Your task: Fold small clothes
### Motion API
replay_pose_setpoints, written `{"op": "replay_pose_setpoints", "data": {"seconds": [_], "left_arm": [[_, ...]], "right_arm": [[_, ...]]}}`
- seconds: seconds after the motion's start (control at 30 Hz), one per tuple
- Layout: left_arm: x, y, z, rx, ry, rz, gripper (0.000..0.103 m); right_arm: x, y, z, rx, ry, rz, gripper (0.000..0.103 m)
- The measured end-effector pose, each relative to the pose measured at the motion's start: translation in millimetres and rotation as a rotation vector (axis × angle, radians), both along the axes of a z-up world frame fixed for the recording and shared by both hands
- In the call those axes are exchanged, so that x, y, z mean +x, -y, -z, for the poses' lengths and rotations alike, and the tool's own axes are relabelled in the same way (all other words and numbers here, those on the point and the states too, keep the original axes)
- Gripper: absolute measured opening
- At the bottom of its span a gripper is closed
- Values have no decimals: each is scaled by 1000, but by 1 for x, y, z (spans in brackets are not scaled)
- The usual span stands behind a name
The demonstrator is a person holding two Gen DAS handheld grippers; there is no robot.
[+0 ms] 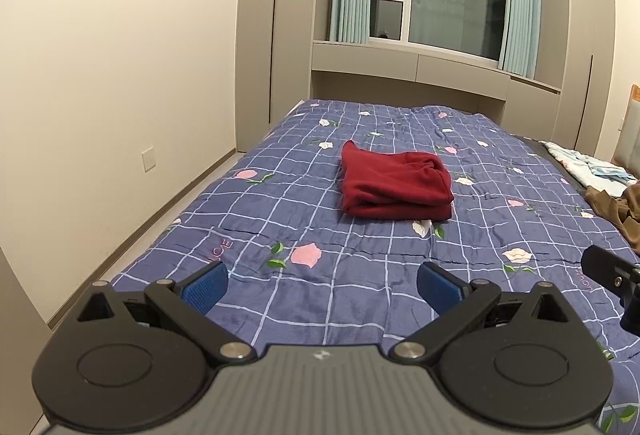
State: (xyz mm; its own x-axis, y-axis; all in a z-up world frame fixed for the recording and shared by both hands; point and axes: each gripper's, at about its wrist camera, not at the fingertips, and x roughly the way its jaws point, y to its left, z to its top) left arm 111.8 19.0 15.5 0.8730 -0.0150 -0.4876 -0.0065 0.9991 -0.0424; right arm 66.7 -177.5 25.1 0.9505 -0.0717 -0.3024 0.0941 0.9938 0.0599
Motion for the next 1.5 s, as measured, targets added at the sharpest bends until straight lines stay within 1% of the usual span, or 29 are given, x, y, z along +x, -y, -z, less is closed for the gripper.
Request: {"op": "replay_pose_setpoints", "data": {"seconds": [1.5], "left_arm": [[1, -2, 4, 11, -9, -3, 102]], "right_arm": [[4, 1, 5, 5, -17, -1, 103]]}}
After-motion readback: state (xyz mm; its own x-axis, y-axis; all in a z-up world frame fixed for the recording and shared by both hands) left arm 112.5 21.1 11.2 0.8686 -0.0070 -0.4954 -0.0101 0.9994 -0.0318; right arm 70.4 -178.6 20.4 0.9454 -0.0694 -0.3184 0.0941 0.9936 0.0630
